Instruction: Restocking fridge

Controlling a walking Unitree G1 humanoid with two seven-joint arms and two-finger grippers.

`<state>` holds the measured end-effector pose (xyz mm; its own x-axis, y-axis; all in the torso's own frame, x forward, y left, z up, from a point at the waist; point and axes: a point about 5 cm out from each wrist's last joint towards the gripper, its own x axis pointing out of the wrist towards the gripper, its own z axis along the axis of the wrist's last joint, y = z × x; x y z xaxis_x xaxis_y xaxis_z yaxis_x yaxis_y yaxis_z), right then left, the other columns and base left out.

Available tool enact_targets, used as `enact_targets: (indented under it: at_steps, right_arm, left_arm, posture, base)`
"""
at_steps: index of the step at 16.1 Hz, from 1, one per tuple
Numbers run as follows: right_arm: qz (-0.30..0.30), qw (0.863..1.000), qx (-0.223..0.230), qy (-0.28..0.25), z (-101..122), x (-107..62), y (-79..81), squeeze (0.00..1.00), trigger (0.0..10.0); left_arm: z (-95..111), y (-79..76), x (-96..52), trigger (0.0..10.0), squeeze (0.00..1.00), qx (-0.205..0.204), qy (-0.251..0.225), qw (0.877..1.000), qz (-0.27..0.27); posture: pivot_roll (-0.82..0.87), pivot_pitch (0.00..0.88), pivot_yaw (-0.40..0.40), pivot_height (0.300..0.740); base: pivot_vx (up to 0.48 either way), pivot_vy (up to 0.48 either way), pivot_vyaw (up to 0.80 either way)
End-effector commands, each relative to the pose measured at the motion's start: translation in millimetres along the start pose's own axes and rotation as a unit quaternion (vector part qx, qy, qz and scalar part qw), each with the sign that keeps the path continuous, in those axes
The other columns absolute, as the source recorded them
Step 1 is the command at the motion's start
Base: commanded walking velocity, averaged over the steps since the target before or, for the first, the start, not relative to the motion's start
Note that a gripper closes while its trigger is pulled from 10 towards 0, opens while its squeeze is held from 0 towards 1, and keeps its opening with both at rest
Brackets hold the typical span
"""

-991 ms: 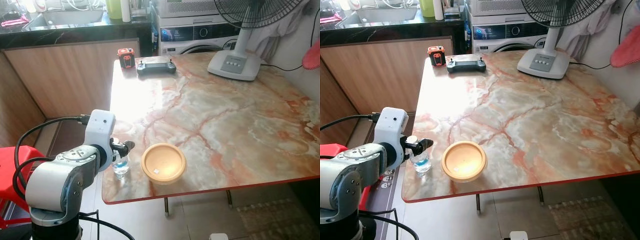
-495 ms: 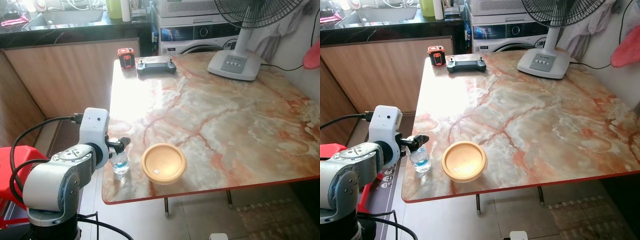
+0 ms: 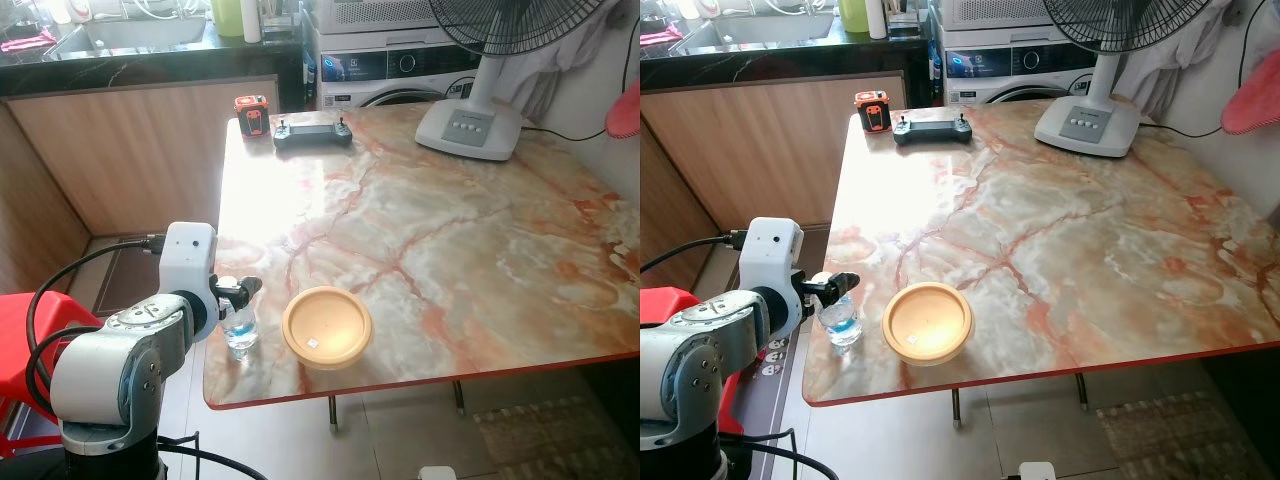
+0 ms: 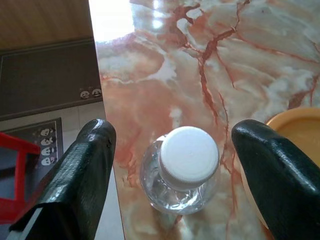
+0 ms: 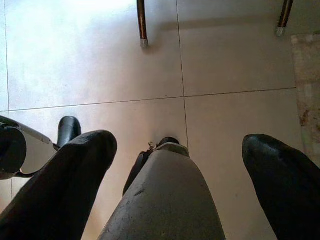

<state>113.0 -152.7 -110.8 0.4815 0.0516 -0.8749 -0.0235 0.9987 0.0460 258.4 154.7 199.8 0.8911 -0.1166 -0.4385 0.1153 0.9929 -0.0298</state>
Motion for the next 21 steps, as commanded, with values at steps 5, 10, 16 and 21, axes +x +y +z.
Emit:
enact_targets:
  at_steps: [5,10,16,21]
  right_arm:
    - [0.003,1.000,0.003,0.027,-13.8,-2.6,3.1,0.00,10.0]
    - [0.004,1.000,0.003,0.027,-13.7,-2.6,3.2,0.00,10.0]
    - [0.004,1.000,0.006,0.027,-14.2,-2.6,4.3,0.00,10.0]
    - [0.005,1.000,0.007,0.027,-14.3,-2.7,4.5,0.00,10.0]
  left_arm:
    - [-3.9,4.4,2.4,10.0,0.00,-0.006,0.011,1.000,0.012]
    - [-5.1,4.0,3.2,10.0,0.00,-0.006,0.012,1.000,0.010]
    - [-6.2,3.0,4.2,0.0,0.00,-0.003,0.015,1.000,0.005]
    - [-2.1,2.8,3.5,10.0,0.00,0.002,0.008,1.000,0.009]
  posture:
    - [0.13,0.000,0.022,0.740]
    - [0.12,0.000,0.025,0.740]
    - [0.12,0.000,0.030,0.740]
    - [0.13,0.000,0.030,0.740]
  base:
    - [0.000,0.000,0.00]
    - [0.000,0.000,0.00]
    - [0.000,0.000,0.00]
    - [0.000,0.000,0.00]
